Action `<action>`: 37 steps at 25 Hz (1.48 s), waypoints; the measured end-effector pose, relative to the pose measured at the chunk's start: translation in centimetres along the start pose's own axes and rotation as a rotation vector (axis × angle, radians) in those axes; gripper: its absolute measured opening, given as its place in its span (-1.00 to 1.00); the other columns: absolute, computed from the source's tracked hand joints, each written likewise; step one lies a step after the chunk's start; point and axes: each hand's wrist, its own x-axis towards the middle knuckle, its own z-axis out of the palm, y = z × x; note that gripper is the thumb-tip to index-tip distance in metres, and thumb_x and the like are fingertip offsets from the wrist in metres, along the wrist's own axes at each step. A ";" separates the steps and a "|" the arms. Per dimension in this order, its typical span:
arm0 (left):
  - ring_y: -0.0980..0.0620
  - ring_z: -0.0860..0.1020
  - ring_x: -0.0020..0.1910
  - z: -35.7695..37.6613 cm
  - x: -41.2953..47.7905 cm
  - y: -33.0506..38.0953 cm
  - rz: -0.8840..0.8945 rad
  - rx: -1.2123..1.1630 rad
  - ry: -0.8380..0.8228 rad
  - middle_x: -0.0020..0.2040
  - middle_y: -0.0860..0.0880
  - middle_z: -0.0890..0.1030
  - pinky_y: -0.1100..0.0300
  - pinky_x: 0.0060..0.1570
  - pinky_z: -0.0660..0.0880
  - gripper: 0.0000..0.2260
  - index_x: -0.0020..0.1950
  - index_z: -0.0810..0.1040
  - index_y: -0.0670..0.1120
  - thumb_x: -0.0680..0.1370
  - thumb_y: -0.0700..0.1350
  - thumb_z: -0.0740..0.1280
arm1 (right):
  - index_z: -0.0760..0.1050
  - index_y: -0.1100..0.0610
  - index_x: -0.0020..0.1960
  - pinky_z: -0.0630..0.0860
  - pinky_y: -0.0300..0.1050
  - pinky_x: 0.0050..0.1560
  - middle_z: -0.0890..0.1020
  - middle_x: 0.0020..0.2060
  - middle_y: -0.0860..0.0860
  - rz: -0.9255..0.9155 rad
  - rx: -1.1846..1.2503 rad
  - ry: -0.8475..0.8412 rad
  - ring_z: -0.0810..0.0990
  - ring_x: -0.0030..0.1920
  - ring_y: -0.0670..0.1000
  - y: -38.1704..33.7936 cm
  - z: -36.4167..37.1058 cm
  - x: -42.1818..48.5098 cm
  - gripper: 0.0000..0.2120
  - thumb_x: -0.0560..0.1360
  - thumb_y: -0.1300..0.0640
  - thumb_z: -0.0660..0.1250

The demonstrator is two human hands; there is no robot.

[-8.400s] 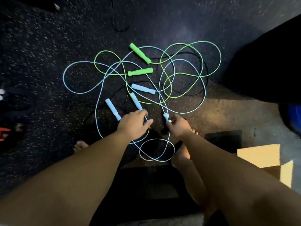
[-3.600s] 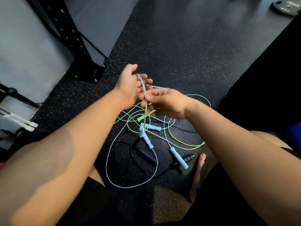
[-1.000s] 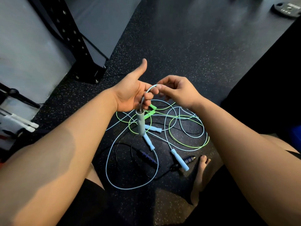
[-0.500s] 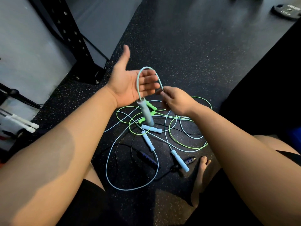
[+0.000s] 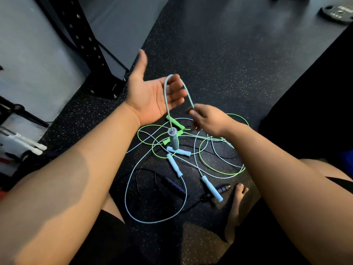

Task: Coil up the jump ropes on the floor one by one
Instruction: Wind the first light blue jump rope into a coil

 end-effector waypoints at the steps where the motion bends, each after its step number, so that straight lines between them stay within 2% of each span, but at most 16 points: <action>1: -0.10 0.68 0.03 -0.3 0.1 0.1 0.056 -0.068 0.003 -0.04 -0.09 0.70 0.04 0.19 0.55 -0.16 0.03 0.57 -0.14 0.47 0.58 -0.07 | 0.50 0.14 0.05 0.54 -0.08 -0.13 0.66 -0.30 -0.04 0.011 -0.015 -0.062 0.58 -0.34 -0.14 -0.2 0.3 -0.3 -0.75 0.69 0.02 0.13; 3: -0.13 0.62 0.27 -0.9 0.3 0.4 0.141 -0.153 0.010 0.20 -0.14 0.67 0.03 0.41 0.43 -0.13 0.12 0.55 -0.14 0.45 0.59 -0.09 | 0.48 0.13 0.00 0.43 -0.11 -0.23 0.60 -0.33 -0.04 0.007 -0.082 -0.133 0.52 -0.39 -0.16 -0.8 0.8 -0.7 -0.75 0.68 0.00 0.14; 5: -0.14 0.56 0.37 -1.0 0.4 0.5 0.183 -0.159 0.031 0.34 -0.15 0.61 0.01 0.48 0.34 -0.09 0.25 0.50 -0.16 0.45 0.59 -0.11 | 0.46 0.12 -0.08 0.36 -0.09 -0.22 0.52 -0.34 -0.05 -0.065 -0.172 -0.164 0.47 -0.34 -0.07 -1.5 1.0 -1.0 -0.73 0.68 -0.01 0.14; 9: -0.16 0.56 0.38 -1.4 1.0 -0.1 0.181 -0.021 0.139 0.35 -0.17 0.62 -0.08 0.53 0.26 0.01 0.49 0.35 -0.25 0.48 0.57 -0.15 | 0.41 0.09 -0.18 0.29 -0.06 -0.27 0.43 -0.43 -0.06 -0.238 -0.278 -0.155 0.40 -0.39 -0.08 -3.0 0.9 -1.3 -0.68 0.67 -0.06 0.17; 14: -0.11 0.48 0.45 -1.4 1.9 -1.5 0.074 0.347 0.201 0.39 -0.18 0.58 -0.12 0.57 0.17 0.04 0.58 0.23 -0.28 0.49 0.53 -0.27 | 0.48 0.12 -0.21 0.34 -0.03 -0.35 0.44 -0.49 -0.01 -0.355 -0.272 0.011 0.39 -0.45 0.02 -3.7 -0.1 -1.6 -0.59 0.65 -0.14 0.17; 17: -0.09 0.53 0.35 -1.3 2.2 -2.7 -0.119 0.584 0.049 0.30 -0.23 0.59 -0.14 0.57 0.15 0.14 0.49 0.37 -0.30 0.41 0.58 -0.32 | 0.58 -0.05 -0.01 0.39 -0.09 -0.33 0.47 -0.44 -0.08 -0.390 -0.231 0.150 0.39 -0.43 -0.03 -3.7 -1.2 -1.5 -0.74 0.61 -0.18 0.23; 19: -0.15 0.57 0.22 -1.2 1.9 -3.0 -0.231 0.645 -0.110 0.18 -0.29 0.56 -0.13 0.52 0.25 0.18 0.32 0.50 -0.33 0.35 0.62 -0.32 | 0.53 -0.04 -0.09 0.47 -0.04 -0.33 0.50 -0.43 -0.09 -0.360 -0.175 0.231 0.44 -0.41 -0.02 -3.3 -2.1 -1.3 -0.71 0.56 -0.25 0.26; 21: -0.19 0.63 0.17 -0.9 1.6 -3.0 -0.303 0.661 -0.194 0.16 -0.37 0.60 -0.03 0.38 0.42 0.19 0.30 0.51 -0.37 0.37 0.59 -0.35 | 0.52 0.01 -0.16 0.49 -0.02 -0.31 0.51 -0.43 -0.10 -0.324 -0.123 0.283 0.46 -0.39 -0.05 -2.8 -2.7 -1.2 -0.66 0.50 -0.26 0.34; 23: -0.19 0.67 0.05 -0.5 1.1 -2.7 -0.347 0.655 -0.248 0.06 -0.34 0.67 0.08 0.21 0.55 0.14 0.21 0.56 -0.33 0.39 0.57 -0.36 | 0.53 0.02 -0.19 0.44 -0.04 -0.30 0.52 -0.43 -0.12 -0.289 -0.055 0.310 0.44 -0.39 -0.12 -2.4 -3.1 -1.2 -0.67 0.46 -0.25 0.42; 25: -0.15 0.67 -0.15 0.0 0.7 -2.3 -0.350 0.616 -0.260 -0.17 -0.25 0.70 0.14 0.03 0.61 0.12 0.07 0.59 -0.31 0.39 0.57 -0.37 | 0.52 -0.02 -0.21 0.41 -0.07 -0.29 0.53 -0.42 -0.16 -0.241 0.011 0.329 0.44 -0.37 -0.16 -2.2 -3.3 -1.2 -0.69 0.43 -0.26 0.43; 27: -0.12 0.61 -0.31 0.5 0.5 -1.8 -0.307 0.558 -0.218 -0.36 -0.15 0.64 0.16 -0.13 0.58 0.07 -0.08 0.59 -0.25 0.38 0.58 -0.37 | 0.53 -0.09 -0.19 0.37 -0.10 -0.29 0.52 -0.42 -0.25 -0.196 0.050 0.352 0.44 -0.37 -0.20 -2.0 -3.4 -1.0 -0.74 0.46 -0.26 0.40; 29: -0.11 0.56 -0.36 0.7 0.4 -1.6 -0.244 0.443 -0.188 -0.42 -0.09 0.58 0.14 -0.17 0.51 0.03 -0.15 0.58 -0.19 0.35 0.62 -0.34 | 0.52 -0.06 -0.16 0.35 -0.06 -0.30 0.48 -0.44 -0.17 -0.151 0.042 0.376 0.39 -0.38 -0.16 -1.6 -3.4 -0.7 -0.74 0.52 -0.23 0.34; 31: -0.09 0.55 -0.31 0.7 0.3 -1.5 -0.181 0.257 -0.174 -0.38 -0.07 0.58 0.12 -0.12 0.51 0.04 -0.12 0.59 -0.18 0.31 0.66 -0.28 | 0.50 0.04 -0.13 0.37 0.00 -0.27 0.43 -0.43 -0.07 -0.101 0.019 0.353 0.37 -0.37 -0.08 -1.1 -3.1 -0.4 -0.71 0.60 -0.15 0.27; 33: -0.10 0.59 -0.20 0.7 0.4 -1.7 -0.123 0.082 -0.163 -0.26 -0.09 0.64 0.11 -0.02 0.56 0.06 -0.01 0.60 -0.22 0.31 0.68 -0.20 | 0.47 0.07 -0.15 0.35 -0.01 -0.25 0.48 -0.40 -0.03 -0.047 -0.010 0.282 0.41 -0.35 -0.06 -0.8 -2.5 -0.2 -0.71 0.65 -0.08 0.21; 35: -0.15 0.63 0.01 0.6 0.8 -1.9 -0.050 -0.023 -0.178 -0.07 -0.16 0.69 0.05 0.16 0.55 0.09 0.14 0.55 -0.25 0.31 0.68 -0.16 | 0.45 0.05 -0.18 0.29 -0.08 -0.25 0.50 -0.40 -0.03 -0.008 -0.026 0.196 0.45 -0.36 -0.12 -0.7 -1.9 -0.1 -0.69 0.67 -0.05 0.16; 37: -0.21 0.58 0.26 0.2 1.0 -1.7 0.031 -0.082 -0.168 0.18 -0.22 0.65 -0.01 0.37 0.44 0.12 0.30 0.46 -0.27 0.32 0.67 -0.15 | 0.48 0.04 -0.16 0.29 -0.12 -0.27 0.49 -0.44 -0.05 0.033 0.005 0.115 0.46 -0.45 -0.14 -0.8 -1.2 0.1 -0.69 0.69 -0.02 0.13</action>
